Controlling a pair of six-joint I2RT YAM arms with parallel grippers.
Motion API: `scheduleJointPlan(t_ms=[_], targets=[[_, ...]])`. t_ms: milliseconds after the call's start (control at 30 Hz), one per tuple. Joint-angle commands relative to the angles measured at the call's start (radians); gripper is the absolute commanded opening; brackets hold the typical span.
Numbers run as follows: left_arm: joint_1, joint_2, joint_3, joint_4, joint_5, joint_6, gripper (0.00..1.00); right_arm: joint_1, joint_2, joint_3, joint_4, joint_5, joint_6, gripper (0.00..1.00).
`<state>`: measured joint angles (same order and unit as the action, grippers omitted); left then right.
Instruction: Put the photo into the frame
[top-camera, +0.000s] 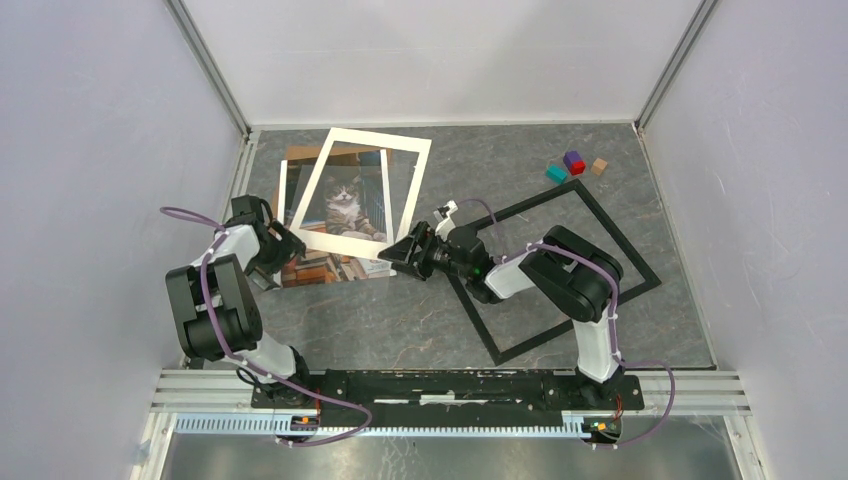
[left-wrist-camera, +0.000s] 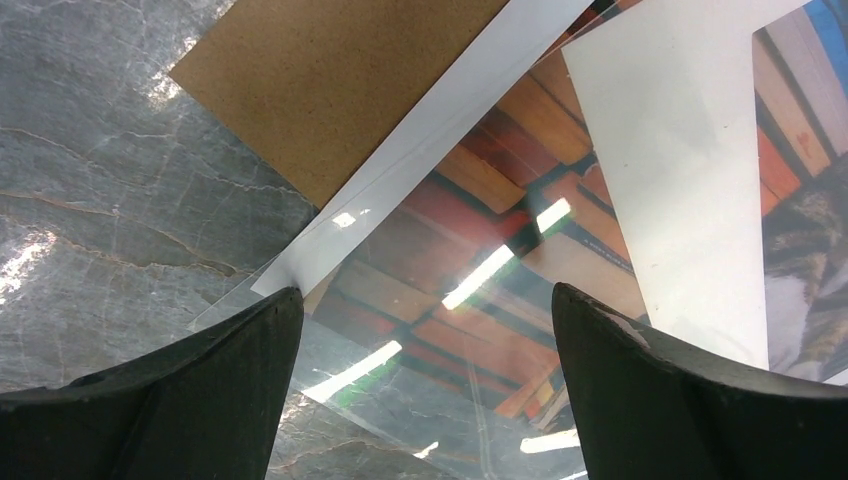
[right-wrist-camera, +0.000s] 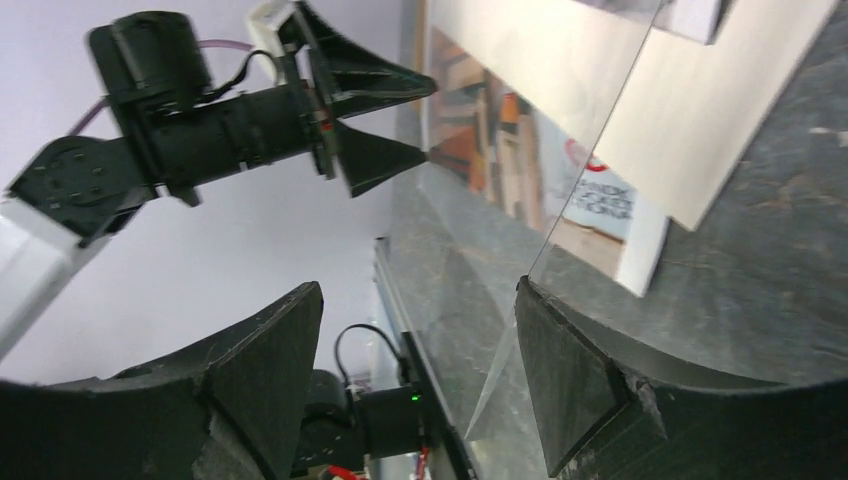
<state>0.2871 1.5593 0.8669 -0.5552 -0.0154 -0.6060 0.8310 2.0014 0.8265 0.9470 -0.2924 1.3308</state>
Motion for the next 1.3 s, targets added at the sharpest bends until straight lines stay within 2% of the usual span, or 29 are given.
scheduleJointPlan(t_ms=[0,233,367,733,933,1067,1267], targets=[[-0.007,0.022,-0.061,-0.010,0.125,-0.003,1.00,0.023,-0.048,-0.025,0.186,-0.043,0.084,0.77],[-0.008,0.015,-0.074,-0.005,0.171,-0.011,1.00,0.023,-0.004,-0.059,0.290,-0.021,0.151,0.76],[-0.008,0.009,-0.086,0.000,0.196,-0.023,1.00,0.023,0.022,-0.099,0.427,0.023,0.205,0.76],[-0.008,-0.033,-0.099,0.000,0.246,-0.049,1.00,0.036,0.104,-0.078,0.579,0.099,0.232,0.77],[-0.007,-0.049,-0.114,0.007,0.264,-0.061,1.00,0.064,0.119,-0.162,0.737,0.249,0.324,0.76],[-0.009,-0.061,-0.131,0.015,0.292,-0.079,1.00,0.093,0.131,-0.191,0.773,0.361,0.382,0.76],[-0.008,-0.092,-0.147,0.020,0.295,-0.086,1.00,0.116,0.143,-0.177,0.753,0.420,0.438,0.74]])
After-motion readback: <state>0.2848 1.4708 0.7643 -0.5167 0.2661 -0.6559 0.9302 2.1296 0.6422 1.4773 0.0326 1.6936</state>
